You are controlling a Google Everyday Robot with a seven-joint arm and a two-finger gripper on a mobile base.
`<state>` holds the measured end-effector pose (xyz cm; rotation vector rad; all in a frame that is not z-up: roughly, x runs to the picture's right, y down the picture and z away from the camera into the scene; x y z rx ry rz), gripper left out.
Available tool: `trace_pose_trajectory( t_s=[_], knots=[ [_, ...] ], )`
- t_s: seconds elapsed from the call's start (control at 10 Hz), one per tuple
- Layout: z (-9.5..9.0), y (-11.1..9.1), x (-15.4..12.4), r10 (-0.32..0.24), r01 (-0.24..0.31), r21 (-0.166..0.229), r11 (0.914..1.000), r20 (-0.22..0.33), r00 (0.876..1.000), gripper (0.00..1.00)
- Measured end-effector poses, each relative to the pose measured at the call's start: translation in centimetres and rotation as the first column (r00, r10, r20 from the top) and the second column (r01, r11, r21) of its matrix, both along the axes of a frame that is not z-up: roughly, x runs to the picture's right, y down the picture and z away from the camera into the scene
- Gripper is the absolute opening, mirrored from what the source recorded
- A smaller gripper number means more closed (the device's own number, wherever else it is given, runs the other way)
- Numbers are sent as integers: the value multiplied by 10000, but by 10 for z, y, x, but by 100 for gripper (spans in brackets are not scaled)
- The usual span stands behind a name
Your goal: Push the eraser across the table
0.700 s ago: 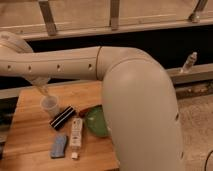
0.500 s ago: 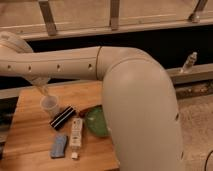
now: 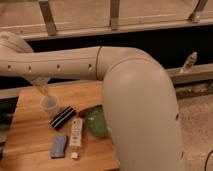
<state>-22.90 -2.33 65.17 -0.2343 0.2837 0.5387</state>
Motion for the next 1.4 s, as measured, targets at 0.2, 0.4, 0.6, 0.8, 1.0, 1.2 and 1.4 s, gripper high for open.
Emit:
trace_pose_trajectory(
  t_s=[0.2,0.4,0.6,0.8,1.0,1.2,1.4],
  knots=[
    [0,0,0,0,0,0,10000,0,10000,70],
    [0,0,0,-1,1,0,10000,0,10000,70],
    [0,0,0,-1,1,0,10000,0,10000,70],
    [0,0,0,0,0,0,10000,0,10000,70],
    [0,0,0,0,0,2,10000,1,10000,70],
    [0,0,0,1,-1,6,10000,1,10000,55],
    [0,0,0,2,-2,7,10000,-6,10000,35]
  ],
)
